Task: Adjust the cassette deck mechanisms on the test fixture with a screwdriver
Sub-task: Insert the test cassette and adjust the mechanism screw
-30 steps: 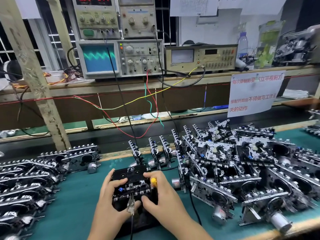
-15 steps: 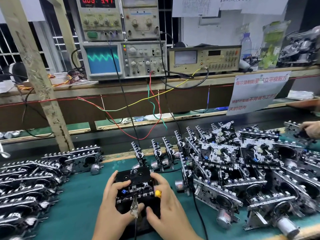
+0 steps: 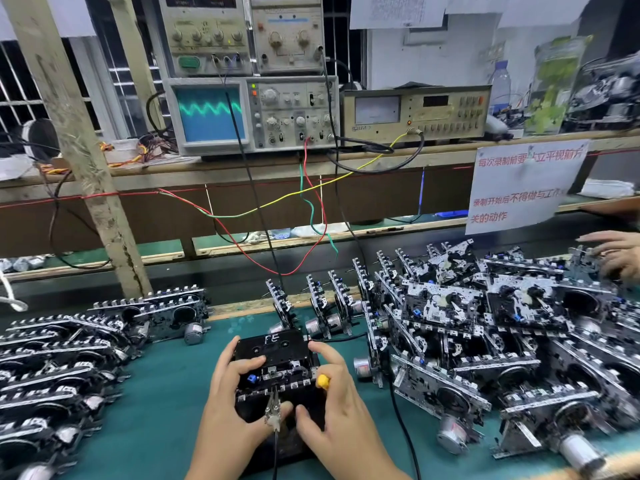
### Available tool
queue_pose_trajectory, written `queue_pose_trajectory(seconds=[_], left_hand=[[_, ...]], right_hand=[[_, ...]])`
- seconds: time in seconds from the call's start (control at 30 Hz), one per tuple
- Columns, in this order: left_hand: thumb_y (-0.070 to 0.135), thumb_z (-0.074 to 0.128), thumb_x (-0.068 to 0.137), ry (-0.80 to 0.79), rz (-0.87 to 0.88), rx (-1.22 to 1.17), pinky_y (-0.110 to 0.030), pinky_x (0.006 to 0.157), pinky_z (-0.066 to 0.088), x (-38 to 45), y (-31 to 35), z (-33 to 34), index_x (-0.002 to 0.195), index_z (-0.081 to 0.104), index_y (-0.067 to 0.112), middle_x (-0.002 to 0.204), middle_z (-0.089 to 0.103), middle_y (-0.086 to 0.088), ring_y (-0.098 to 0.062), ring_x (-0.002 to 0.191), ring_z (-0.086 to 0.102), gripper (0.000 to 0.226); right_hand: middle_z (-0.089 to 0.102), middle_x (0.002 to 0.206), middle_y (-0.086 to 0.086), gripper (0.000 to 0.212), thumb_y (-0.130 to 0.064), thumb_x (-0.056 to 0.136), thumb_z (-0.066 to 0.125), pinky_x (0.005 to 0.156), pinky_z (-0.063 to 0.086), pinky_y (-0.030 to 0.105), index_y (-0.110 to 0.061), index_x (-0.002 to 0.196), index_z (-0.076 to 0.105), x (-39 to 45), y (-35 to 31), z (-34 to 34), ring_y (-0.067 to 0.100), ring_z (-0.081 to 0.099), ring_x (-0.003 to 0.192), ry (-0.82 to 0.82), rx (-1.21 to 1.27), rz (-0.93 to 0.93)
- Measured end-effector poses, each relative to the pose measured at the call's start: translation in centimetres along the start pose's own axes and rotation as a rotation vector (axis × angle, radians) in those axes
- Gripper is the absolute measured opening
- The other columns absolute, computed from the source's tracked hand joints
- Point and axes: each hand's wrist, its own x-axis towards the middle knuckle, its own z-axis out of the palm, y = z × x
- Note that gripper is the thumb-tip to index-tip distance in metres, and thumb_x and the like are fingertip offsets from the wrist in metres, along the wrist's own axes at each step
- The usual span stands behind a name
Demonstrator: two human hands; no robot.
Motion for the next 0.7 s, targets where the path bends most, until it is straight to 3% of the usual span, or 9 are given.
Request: queue_pose_trajectory(seconds=[0.1, 0.23, 0.33, 0.47, 0.6, 0.7], left_hand=[[0.024, 0.099, 0.056, -0.003, -0.001, -0.008, -0.027, 0.1, 0.037, 0.0, 0.1, 0.0, 0.114, 0.061, 0.051, 0.155, 0.028, 0.034, 0.019, 0.131, 0.037, 0.075], [0.042, 0.089, 0.052, 0.003, -0.003, -0.011, -0.026, 0.101, 0.036, 0.0, 0.4, -0.1, 0.114, 0.06, 0.051, 0.155, 0.028, 0.032, 0.019, 0.132, 0.036, 0.069], [0.042, 0.089, 0.053, 0.001, 0.003, -0.012, -0.025, 0.103, 0.034, 0.0, 0.5, -0.1, 0.114, 0.059, 0.052, 0.156, 0.028, 0.032, 0.02, 0.133, 0.033, 0.069], [0.033, 0.098, 0.055, -0.008, -0.002, -0.001, -0.031, 0.106, 0.034, 0.1, 0.3, -0.1, 0.115, 0.059, 0.053, 0.155, 0.027, 0.034, 0.019, 0.134, 0.032, 0.074], [0.056, 0.085, 0.049, 0.001, -0.038, -0.004, -0.031, 0.104, 0.035, 0.2, 0.6, -0.3, 0.114, 0.059, 0.054, 0.156, 0.026, 0.033, 0.018, 0.135, 0.033, 0.07], [0.036, 0.096, 0.057, -0.03, -0.051, -0.017, -0.032, 0.11, 0.035, 0.3, 0.9, -0.5, 0.112, 0.059, 0.054, 0.157, 0.023, 0.032, 0.015, 0.137, 0.033, 0.068]], right_hand=[[0.014, 0.152, -0.035, 0.043, -0.037, 0.09, 0.057, 0.085, 0.034, 0.008, -0.047, 0.105, 0.018, -0.1, 0.1, 0.0, -0.008, 0.035, 0.132, -0.006, 0.005, 0.025], [0.017, 0.143, -0.031, 0.044, -0.043, 0.09, 0.058, 0.075, 0.032, 0.002, -0.042, 0.11, 0.019, -0.1, 0.4, 0.3, -0.01, 0.041, 0.116, 0.001, -0.009, 0.065], [0.021, 0.134, -0.025, 0.045, -0.045, 0.088, 0.059, 0.071, 0.033, 0.002, -0.04, 0.11, 0.02, -0.1, 0.4, 0.3, -0.012, 0.042, 0.1, 0.021, -0.012, 0.078], [0.026, 0.123, -0.02, 0.043, -0.048, 0.088, 0.058, 0.074, 0.035, 0.005, -0.042, 0.106, 0.019, 0.1, 0.4, 0.2, -0.006, 0.043, 0.099, 0.048, 0.021, 0.117], [0.032, 0.11, -0.018, 0.042, -0.055, 0.086, 0.055, 0.076, 0.035, 0.008, -0.043, 0.105, 0.02, 0.6, 0.1, 0.0, -0.005, 0.042, 0.099, 0.038, 0.043, 0.178], [0.039, 0.105, -0.007, 0.047, -0.044, 0.088, 0.067, 0.076, 0.036, 0.022, -0.033, 0.104, 0.024, 1.3, -0.3, -0.3, 0.007, 0.044, 0.092, 0.046, 0.04, 0.225]])
